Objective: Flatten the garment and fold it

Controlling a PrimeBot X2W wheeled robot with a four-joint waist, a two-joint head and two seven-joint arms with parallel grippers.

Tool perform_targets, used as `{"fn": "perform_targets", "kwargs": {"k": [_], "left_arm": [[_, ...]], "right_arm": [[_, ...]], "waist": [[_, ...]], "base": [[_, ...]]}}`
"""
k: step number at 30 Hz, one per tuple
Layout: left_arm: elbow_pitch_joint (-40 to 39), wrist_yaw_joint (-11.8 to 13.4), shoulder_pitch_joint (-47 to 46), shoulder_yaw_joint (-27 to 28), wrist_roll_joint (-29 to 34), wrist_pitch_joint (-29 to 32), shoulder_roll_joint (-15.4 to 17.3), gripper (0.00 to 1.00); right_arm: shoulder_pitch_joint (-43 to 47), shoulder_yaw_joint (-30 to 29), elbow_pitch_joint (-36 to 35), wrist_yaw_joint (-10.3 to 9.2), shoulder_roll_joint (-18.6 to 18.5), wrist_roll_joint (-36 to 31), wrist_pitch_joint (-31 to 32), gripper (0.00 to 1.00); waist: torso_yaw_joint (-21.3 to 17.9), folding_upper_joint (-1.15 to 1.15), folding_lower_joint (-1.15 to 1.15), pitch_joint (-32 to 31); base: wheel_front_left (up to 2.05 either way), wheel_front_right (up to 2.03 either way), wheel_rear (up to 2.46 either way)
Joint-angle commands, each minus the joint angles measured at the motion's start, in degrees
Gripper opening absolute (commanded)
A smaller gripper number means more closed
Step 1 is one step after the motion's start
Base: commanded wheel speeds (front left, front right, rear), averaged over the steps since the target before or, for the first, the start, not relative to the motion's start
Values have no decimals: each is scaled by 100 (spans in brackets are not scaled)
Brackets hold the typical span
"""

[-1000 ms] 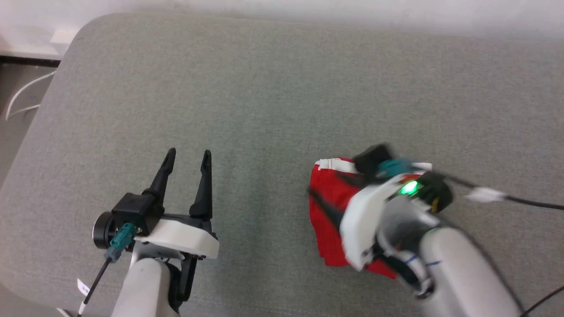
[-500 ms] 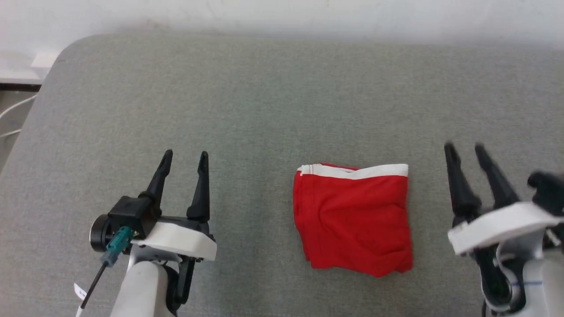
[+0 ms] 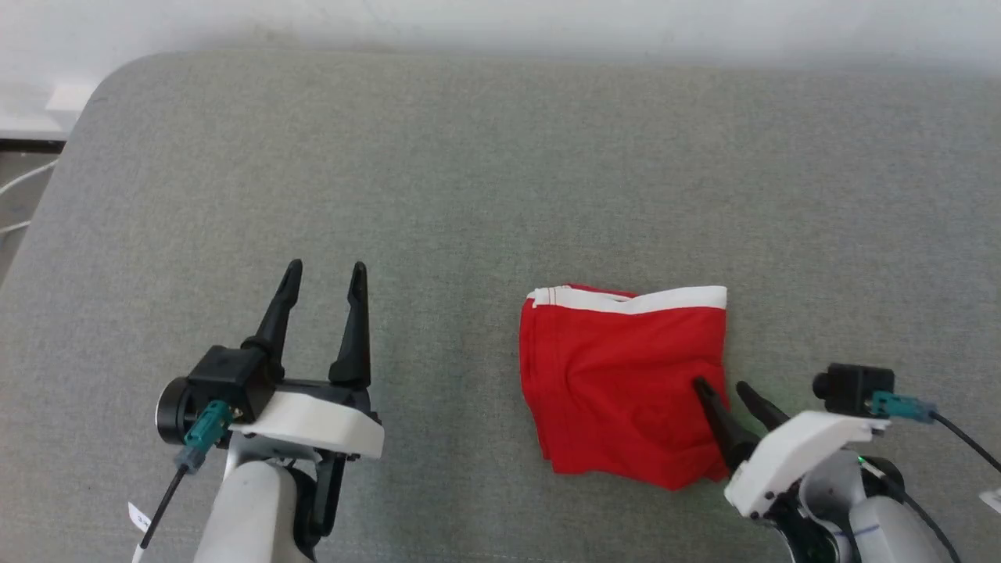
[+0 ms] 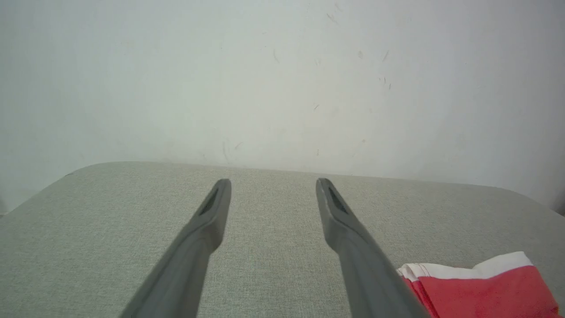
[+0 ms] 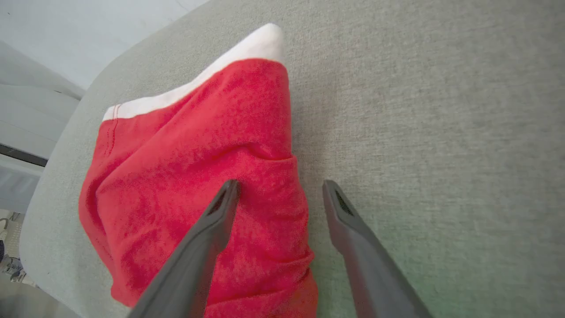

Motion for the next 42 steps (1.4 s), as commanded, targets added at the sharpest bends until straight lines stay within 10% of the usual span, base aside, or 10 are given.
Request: {"fn": "perform_targets", "kwargs": {"k": [1, 8, 10, 12, 21, 31, 42], "left_arm": [[-19, 26, -52, -15, -37, -27, -9, 100], [-33, 49, -115, -42, -68, -27, -9, 100], [-37, 56, -123, -41, -66, -27, -9, 100], [-46, 56, -128, -36, -63, -27, -9, 100], [-170, 55, -93, 92, 35, -27, -9, 100], [-321, -27, -302, 160, 293, -27, 9, 100], [-472, -121, -760, -19, 573, -27, 287, 100]], "right_arm": [[-186, 61, 122, -4, 9, 44, 38, 100], [-537, 243, 681, -4, 9, -37, 446, 99], [-631, 250, 848, -4, 9, -260, 631, 36], [-710, 244, 920, -4, 9, -511, 764, 1], [-1176, 667, 460, -4, -63, -1793, 1398, 0], [-2291, 1684, 309, -4, -1158, -2806, 1688, 0], [-3226, 1209, 1122, -4, -1570, -3394, 1148, 0]], "waist": [[52, -1, 0, 60], [121, -1, 0, 171], [123, -1, 0, 197], [115, -1, 0, 218], [-423, -1, 0, 311], [-1626, -1, 0, 716], [-2715, -1, 0, 1489]], "base": [[0, 0, 0], [0, 0, 0], [0, 0, 0], [0, 0, 0], [0, 0, 0], [0, 0, 0], [0, 0, 0]]}}
